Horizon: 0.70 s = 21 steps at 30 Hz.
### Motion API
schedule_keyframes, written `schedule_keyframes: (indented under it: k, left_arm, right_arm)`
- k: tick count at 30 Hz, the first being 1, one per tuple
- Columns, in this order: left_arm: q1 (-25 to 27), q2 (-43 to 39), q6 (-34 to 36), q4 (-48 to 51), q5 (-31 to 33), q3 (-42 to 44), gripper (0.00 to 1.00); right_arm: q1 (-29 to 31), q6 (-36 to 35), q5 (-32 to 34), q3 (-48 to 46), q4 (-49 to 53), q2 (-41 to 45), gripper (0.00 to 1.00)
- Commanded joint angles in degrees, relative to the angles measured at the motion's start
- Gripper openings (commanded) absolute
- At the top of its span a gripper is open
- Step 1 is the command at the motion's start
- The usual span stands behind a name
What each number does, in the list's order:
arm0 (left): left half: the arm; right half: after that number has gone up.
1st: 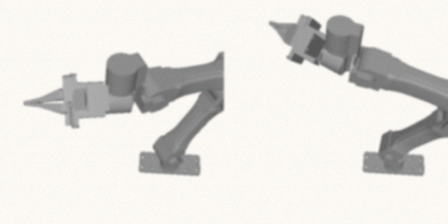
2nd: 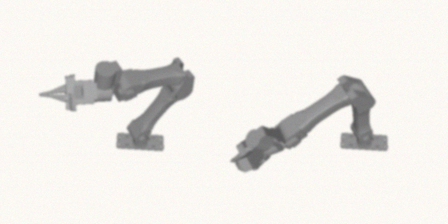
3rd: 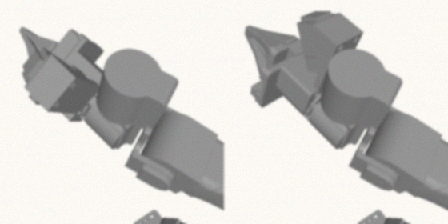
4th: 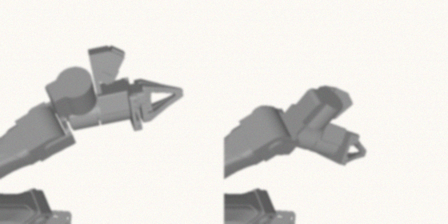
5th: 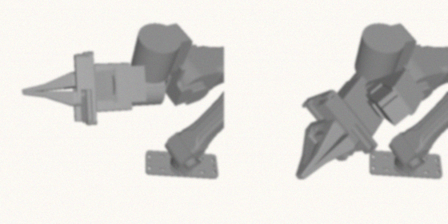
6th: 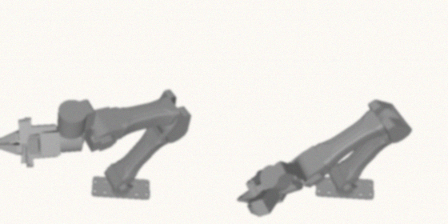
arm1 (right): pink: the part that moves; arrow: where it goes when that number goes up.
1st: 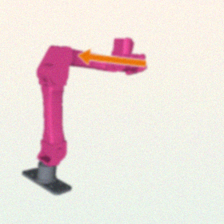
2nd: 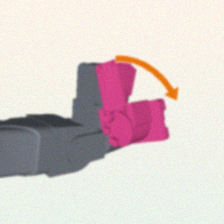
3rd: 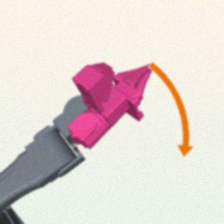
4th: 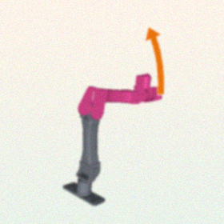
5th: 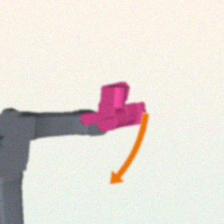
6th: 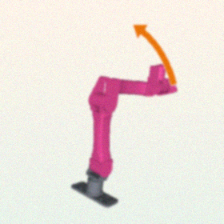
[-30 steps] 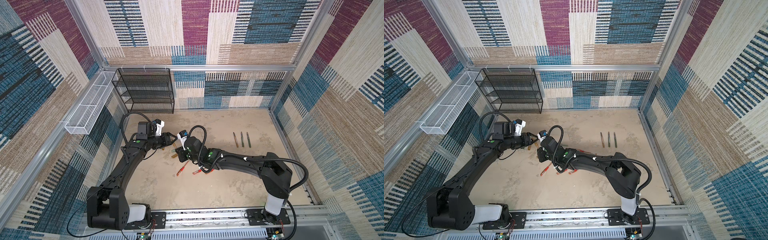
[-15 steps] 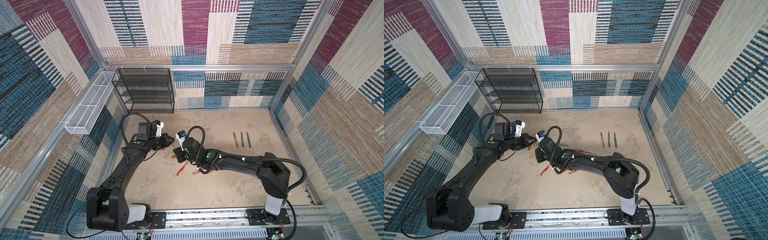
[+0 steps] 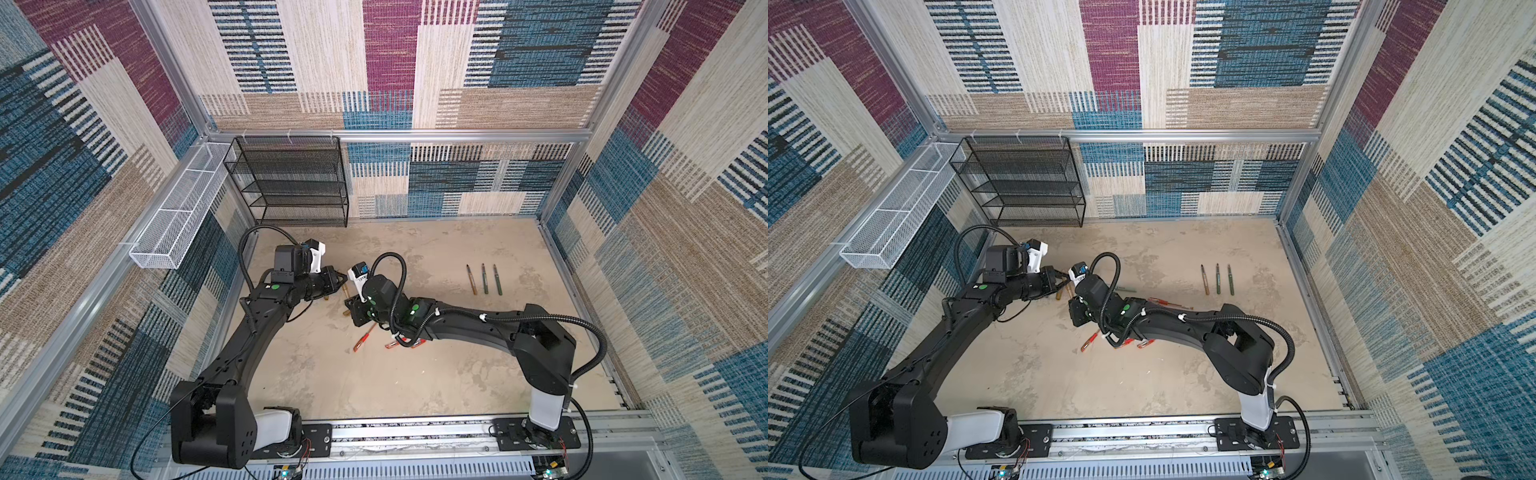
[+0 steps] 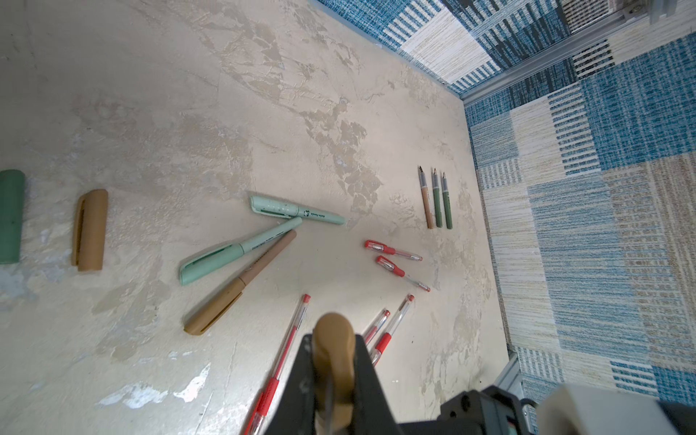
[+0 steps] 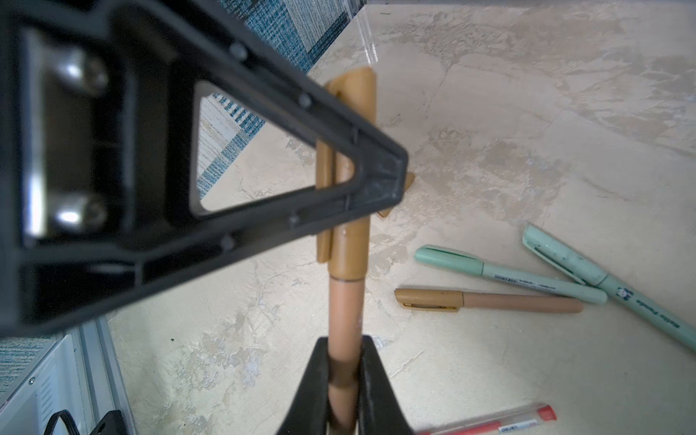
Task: Open the pen caps
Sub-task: 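Close the left gripper on the tan cap, then pull the right gripper away from the left gripper to uncap the pen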
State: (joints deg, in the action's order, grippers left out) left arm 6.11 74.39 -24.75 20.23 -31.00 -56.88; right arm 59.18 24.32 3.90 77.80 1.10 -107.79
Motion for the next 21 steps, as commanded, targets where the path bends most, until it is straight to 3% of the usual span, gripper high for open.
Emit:
schedule_keyframes:
  k: [1,12,21]
  left_arm:
    - [0.0,-0.7,1.5,-0.2,1.1,-0.4,0.00]
    - [-1.1,1.1,4.3,4.9,4.7,-7.0,0.00]
    - [-3.2,5.3,6.3,10.8,9.7,-14.4,0.00]
  right_arm:
    - [0.1,-0.4,-1.7,0.4,-0.3,-0.2,0.05]
    - [0.5,3.1,-6.6,-12.5,-8.2,3.7,0.00]
    - [0.6,3.7,-7.1,-17.6,-8.0,5.5,0.00]
